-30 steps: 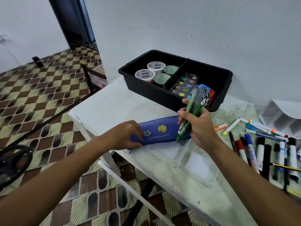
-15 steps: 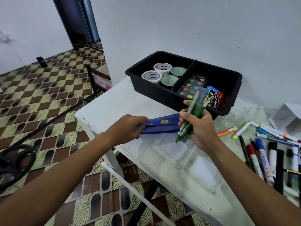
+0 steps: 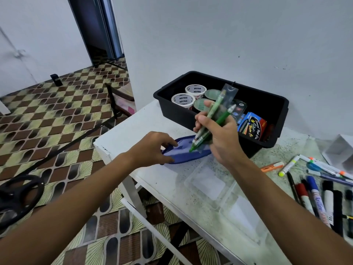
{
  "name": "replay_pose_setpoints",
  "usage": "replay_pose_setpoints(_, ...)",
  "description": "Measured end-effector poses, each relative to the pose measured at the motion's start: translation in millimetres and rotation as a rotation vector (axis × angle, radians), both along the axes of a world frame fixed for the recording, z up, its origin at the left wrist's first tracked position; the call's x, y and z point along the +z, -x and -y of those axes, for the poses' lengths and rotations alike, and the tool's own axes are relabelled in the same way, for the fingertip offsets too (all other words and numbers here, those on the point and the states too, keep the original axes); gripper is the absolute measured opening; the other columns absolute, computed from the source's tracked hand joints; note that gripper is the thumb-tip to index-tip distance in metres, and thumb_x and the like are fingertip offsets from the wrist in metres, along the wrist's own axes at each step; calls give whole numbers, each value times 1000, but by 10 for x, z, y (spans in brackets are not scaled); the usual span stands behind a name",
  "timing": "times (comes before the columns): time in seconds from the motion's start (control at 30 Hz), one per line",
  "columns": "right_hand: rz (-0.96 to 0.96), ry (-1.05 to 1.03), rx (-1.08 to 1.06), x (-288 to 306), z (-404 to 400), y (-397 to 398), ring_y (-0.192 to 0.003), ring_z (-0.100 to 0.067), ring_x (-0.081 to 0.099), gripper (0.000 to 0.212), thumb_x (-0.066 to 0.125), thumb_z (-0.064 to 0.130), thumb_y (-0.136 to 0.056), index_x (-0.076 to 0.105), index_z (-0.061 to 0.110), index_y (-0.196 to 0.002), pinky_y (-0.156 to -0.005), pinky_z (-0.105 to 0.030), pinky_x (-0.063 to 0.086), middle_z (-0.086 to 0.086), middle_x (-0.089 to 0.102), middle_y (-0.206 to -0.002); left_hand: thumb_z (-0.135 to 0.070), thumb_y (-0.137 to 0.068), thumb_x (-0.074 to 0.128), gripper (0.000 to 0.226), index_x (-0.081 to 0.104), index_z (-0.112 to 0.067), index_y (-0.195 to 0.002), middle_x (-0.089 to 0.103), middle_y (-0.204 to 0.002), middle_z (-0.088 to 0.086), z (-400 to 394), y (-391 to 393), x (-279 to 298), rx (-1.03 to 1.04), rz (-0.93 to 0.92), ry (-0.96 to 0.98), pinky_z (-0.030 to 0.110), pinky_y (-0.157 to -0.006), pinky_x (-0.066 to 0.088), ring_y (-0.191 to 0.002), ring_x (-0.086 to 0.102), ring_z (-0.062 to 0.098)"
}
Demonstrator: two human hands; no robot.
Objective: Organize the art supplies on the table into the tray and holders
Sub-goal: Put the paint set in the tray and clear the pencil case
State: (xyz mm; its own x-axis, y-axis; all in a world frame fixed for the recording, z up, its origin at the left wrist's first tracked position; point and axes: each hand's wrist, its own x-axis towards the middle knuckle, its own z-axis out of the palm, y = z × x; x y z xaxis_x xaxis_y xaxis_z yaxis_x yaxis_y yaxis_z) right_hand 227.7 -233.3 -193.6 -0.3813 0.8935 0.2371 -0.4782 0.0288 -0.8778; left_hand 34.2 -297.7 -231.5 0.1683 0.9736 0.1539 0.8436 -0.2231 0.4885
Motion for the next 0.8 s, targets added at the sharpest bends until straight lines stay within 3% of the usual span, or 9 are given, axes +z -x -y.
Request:
replay_pose_setpoints(0.1,94,-168,51,6,18,121,-74,-23,63,31,54,-11,-90,55,3,-117,-78,-34,56,-14,63,-88,-26,-74,82,43,67,-15,-114,64,-106,-3,-6,-4,78,13,34,63,27,-79,57,-91,62,13)
replay_pose_setpoints(0.2,453,-506,122,-149,-38,129,-88,-18,66,30,60,-4,-89,56,4,-118,-82,-28,53,-7,65,-94,-24,-69,86,50,67,-13,-114,63,-102,-5,-5,-5,155,35,46,95,25,-78,56,-93,63,14)
replay_pose_setpoints(0.3,859,-793,220,-347,-168,55,-96,-9,61,37,65,0,-87,58,8,-123,-86,-21,46,4,64,-106,-20,-67,87,52,65,-11,-114,62,-103,-3,-2,37,169,35,81,113,9,-71,51,-94,62,15)
replay_pose_setpoints(0.43,1302,-892,272,-425,-262,-26,-113,-24,58,48,61,6,-88,55,20,-133,-94,-40,48,-6,63,-126,-24,-67,87,64,59,-13,-123,58,-116,0,-15,117,107,41,85,156,12,-74,51,-101,59,17)
replay_pose_setpoints(0.53,1536,-914,317,-413,-264,23,-113,-30,56,44,56,4,-87,59,20,-128,-90,-40,49,-9,61,-126,-23,-67,88,72,54,-14,-129,54,-122,1,-39,108,84,26,103,186,21,-78,56,-105,57,16)
replay_pose_setpoints(0.67,1697,-920,281,-381,-239,122,-117,-30,52,44,55,8,-91,54,19,-133,-84,-35,45,-11,56,-129,-24,-66,88,78,50,-13,-132,52,-122,0,-94,61,83,2,60,175,8,-72,50,-105,55,15)
replay_pose_setpoints(0.8,1714,-982,158,-372,-208,136,-114,-29,54,40,62,23,-90,54,15,-129,-86,-38,45,-10,60,-123,-22,-66,88,79,49,-12,-133,51,-122,0,-135,65,34,0,45,154,8,-68,50,-105,55,15)
